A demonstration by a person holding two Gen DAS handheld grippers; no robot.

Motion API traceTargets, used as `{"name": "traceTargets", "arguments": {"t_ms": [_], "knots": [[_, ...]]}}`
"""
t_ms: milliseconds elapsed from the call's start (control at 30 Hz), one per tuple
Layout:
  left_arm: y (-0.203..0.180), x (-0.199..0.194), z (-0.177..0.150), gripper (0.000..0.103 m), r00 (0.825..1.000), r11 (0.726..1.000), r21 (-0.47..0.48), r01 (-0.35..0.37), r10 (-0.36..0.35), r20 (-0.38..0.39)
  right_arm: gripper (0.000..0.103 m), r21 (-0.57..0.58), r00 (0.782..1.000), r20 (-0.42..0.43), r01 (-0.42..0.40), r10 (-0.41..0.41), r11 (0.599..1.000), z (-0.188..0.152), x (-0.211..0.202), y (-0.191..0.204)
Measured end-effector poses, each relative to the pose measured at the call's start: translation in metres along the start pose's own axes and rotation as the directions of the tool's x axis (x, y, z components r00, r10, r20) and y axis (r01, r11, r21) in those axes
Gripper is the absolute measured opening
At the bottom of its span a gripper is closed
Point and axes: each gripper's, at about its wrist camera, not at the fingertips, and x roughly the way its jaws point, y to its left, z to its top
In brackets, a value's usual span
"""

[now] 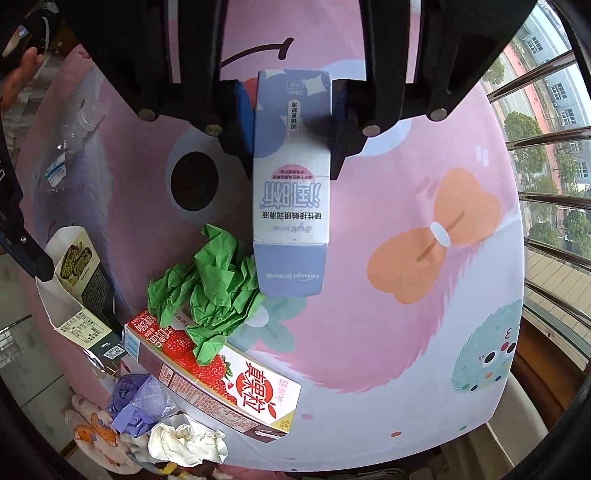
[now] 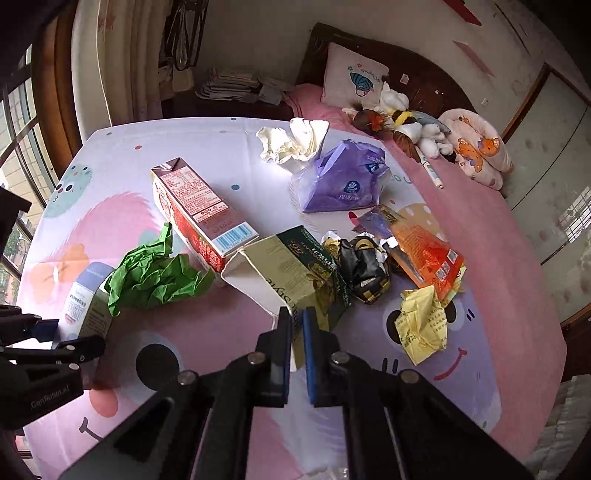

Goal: Collect trash
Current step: 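Grasp the white carton with the left tool while the right tool grasps the pistachio box, then carry the carton and pistachio box over the bin and release both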

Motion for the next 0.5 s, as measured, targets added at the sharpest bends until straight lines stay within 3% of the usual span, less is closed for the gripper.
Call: {"name": "traceTargets", "arguments": {"t_ms": [267,500], "knots": [[-0.018,-0.023,-0.019,0.033,0.997,0.999,0.047,-0.005,0.001,0.077,0.0,0.129,0.986,-0.009,-0.161,0.164,0.978,0.002,-0.022,-0.037],[-0.045,-0.055,-0.044,0.033,0.99,1.0,0.016,-0.008,0.006,0.139,0.0,0.136,0.954,0.005,-0.299,0.301,0.945,-0.015,-0.05,-0.059]]}}
